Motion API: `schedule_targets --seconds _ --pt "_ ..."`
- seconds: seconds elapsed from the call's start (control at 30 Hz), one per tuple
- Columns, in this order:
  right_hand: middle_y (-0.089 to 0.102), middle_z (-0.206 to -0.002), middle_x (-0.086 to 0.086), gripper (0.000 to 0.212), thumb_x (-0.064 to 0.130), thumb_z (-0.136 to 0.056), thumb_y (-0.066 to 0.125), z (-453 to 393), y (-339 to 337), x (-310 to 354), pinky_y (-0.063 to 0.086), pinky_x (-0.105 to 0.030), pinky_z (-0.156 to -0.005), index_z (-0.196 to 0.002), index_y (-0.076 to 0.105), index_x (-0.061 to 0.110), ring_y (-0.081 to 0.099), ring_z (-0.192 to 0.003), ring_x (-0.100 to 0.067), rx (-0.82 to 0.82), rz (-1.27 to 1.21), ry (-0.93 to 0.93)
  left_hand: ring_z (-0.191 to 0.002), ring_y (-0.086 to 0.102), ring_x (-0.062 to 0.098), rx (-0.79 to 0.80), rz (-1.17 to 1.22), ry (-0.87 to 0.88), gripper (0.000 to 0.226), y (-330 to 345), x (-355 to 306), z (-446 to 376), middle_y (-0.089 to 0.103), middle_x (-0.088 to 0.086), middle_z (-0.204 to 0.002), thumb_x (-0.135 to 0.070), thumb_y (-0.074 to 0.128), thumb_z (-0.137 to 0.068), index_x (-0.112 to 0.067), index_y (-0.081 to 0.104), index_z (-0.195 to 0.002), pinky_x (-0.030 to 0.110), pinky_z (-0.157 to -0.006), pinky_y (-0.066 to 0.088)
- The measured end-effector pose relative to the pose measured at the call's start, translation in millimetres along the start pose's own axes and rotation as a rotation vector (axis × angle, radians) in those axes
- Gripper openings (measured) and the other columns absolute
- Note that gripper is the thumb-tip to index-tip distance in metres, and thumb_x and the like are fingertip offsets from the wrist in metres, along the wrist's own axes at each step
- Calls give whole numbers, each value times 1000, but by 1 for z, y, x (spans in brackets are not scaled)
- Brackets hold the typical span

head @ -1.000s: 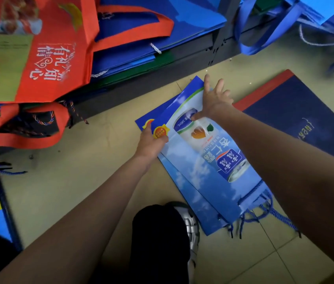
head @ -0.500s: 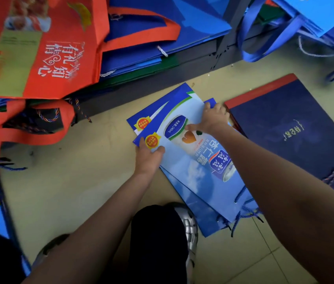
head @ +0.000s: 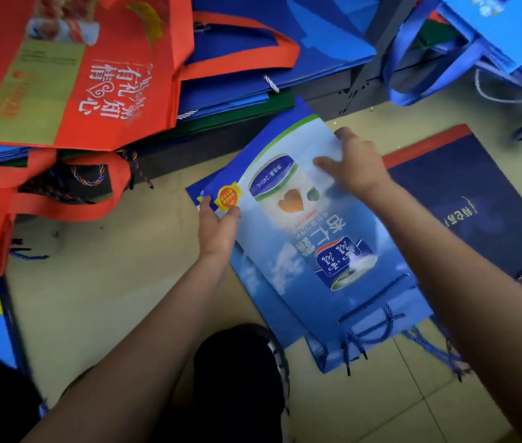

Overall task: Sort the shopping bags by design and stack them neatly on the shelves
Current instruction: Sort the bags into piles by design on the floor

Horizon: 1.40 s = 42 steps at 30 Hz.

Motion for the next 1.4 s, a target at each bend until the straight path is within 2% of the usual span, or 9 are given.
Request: schedule_targets --seconds 0.13,0.23,0.33,0.47,0.53,0.67,0.77,1.13,1.4 --pt "57 -122 -23 41 14 -92 54 10 -68 -15 36 -37 -89 -131 45 4 52 -112 -38 -153 -65 -57 -132 36 19 120 -58 12 60 23 -8 8 33 -3 -148 -21 52 -91 -26 28 -146 32 -106 32" --pt "59 -124 -15 41 8 -91 54 3 -88 -30 38 -25 -85 -131 49 8 57 -105 -26 -106 -178 -26 -134 34 21 115 -76 2 62 21 -6 5 32 -1 -149 -26 53 -91 -26 25 -146 38 -111 29" --pt "62 -120 -13 40 11 -89 59 -9 -96 -42 45 -33 -96 -129 54 11 55 -93 -15 -80 -302 1 -131 39 26 41 -105 0 60 6 -1 1 35 4 -146 -27 51 -90 -20 29 -145 43 -110 32" --pt "58 -103 -7 40 13 -89 61 -20 -58 -31 46 -23 -69 -129 53 8 56 -61 3 -39 -344 13 -127 43 32 -127 -89 -54 51 -24 11 -4 39 13 -143 -23 44 -94 -11 34 -143 43 -106 36" --pt "56 -104 -13 50 17 -89 61 -23 -7 -30 43 -26 -69 -135 44 8 56 -74 -14 25 -321 57 -127 42 32 -146 -138 -39 52 -31 12 -5 38 14 -143 -23 43 -95 -11 31 -144 40 -107 34" --pt "39 -134 -18 81 44 -80 66 -8 99 -46 34 -39 -100 -141 26 8 38 -127 -32 255 -86 220 -128 41 32 -50 -220 -31 58 -24 13 -6 39 14 -142 -27 49 -90 -9 31 -143 41 -107 34" --pt "30 -137 -17 88 45 -76 70 -1 104 -45 30 -40 -102 -142 22 12 31 -127 -36 193 -59 229 -121 49 32 36 -230 -3 75 -5 11 -2 52 13 -132 -38 48 -66 -10 42 -135 44 -103 39" --pt "27 -134 -14 93 33 -69 81 25 33 -119 30 -53 -104 -143 26 23 41 -122 -37 81 -81 275 -127 39 36 217 -365 193 58 59 9 55 38 24 -137 -6 58 -87 -3 34 -139 40 -108 29" --pt "30 -143 -17 99 54 -74 70 40 71 -146 27 -46 -106 -144 20 5 26 -133 -35 96 -91 467 -136 30 32 337 -385 -71 84 83 33 52 30 17 -147 -37 58 -78 -5 21 -146 37 -110 30"
Point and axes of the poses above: each hand's wrist, its own z-axis away from the middle knuckle, its own y-axis out of the palm, x = y × z, the point moved 9 cm from there along -z, towards the middle knuckle
